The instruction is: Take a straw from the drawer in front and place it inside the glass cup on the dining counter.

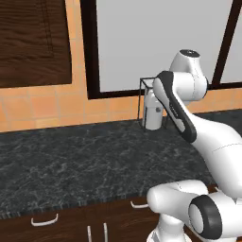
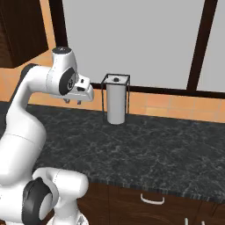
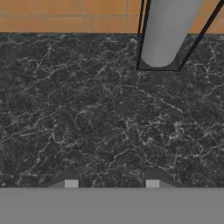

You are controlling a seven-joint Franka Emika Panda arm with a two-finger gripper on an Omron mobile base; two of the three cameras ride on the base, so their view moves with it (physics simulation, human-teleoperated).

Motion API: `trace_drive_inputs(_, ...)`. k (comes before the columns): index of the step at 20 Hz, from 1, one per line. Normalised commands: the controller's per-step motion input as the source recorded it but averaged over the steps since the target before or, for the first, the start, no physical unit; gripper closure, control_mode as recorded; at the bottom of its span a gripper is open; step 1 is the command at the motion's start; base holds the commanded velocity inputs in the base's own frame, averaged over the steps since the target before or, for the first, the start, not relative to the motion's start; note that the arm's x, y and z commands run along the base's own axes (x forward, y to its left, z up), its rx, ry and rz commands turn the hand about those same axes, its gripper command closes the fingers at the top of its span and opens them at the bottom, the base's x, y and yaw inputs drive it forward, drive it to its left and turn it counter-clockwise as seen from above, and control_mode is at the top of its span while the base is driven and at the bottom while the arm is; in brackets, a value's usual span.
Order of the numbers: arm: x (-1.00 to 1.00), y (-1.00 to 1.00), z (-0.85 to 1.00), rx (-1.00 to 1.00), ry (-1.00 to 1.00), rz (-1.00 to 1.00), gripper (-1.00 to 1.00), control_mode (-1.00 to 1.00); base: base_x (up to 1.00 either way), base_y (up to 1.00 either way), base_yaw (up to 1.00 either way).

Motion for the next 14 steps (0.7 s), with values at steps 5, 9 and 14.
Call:
trace_drive_inputs(5, -0.05, 0.00, 0.00, 0.00, 0.00, 0.00, -1.00, 1.00, -0.45, -0.01, 0.00)
trace_drive_inputs(9, 0.00, 0.00, 0.00, 0.00, 0.00, 0.00, -1.00, 1.00, -0.88, -0.24, 0.00)
trace_drive_inputs(14, 0.00, 0.00, 0.00, 0.00, 0.00, 0.00, -1.00, 1.00, -0.14, -0.56, 0.36)
